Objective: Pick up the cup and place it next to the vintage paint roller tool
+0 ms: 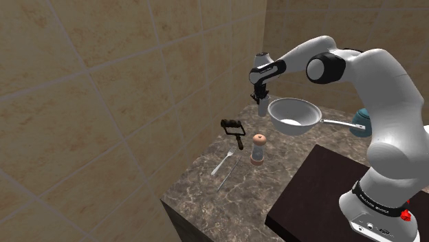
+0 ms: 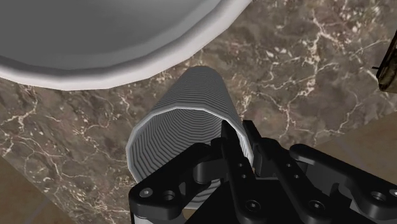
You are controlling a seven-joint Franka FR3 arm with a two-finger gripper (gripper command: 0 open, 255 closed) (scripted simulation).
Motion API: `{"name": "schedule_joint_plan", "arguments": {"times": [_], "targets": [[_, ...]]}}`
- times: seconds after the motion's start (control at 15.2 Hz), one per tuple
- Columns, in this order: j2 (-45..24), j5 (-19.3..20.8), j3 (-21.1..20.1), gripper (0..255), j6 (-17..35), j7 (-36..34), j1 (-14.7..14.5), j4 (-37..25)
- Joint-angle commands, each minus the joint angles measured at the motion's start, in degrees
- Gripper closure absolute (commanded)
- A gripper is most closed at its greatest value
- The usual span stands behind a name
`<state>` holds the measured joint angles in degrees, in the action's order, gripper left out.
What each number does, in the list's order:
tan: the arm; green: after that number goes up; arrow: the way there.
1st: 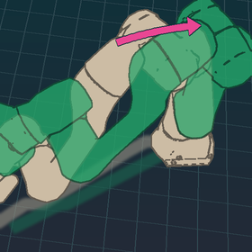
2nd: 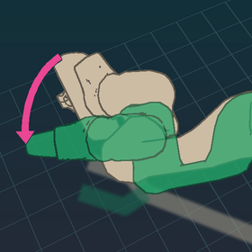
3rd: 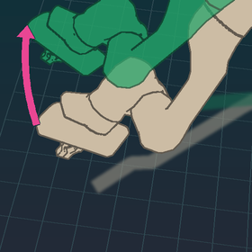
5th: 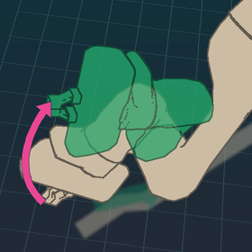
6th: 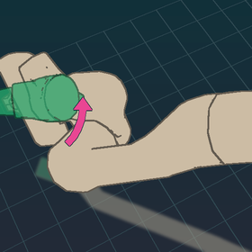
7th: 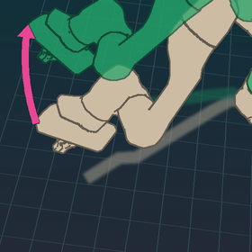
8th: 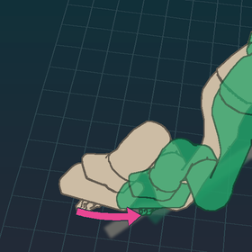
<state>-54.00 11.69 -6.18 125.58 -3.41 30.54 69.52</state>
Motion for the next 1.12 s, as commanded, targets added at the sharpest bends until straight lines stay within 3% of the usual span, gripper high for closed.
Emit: {"name": "schedule_joint_plan", "arguments": {"times": [0.0, 0.07, 0.13, 1.06], "targets": [[0.0, 0.0, 0.0, 255, 0.01, 0.0, 0.0, 0.0], [0.0, 0.0, 0.0, 255, 0.01, 0.0, 0.0, 0.0], [0.01, 0.0, 0.0, 0, 0.01, 0.0, 0.0, 0.0], [4.79, -0.44, -0.47, 0, -3.82, 0.15, -0.02, 0.97]]}}
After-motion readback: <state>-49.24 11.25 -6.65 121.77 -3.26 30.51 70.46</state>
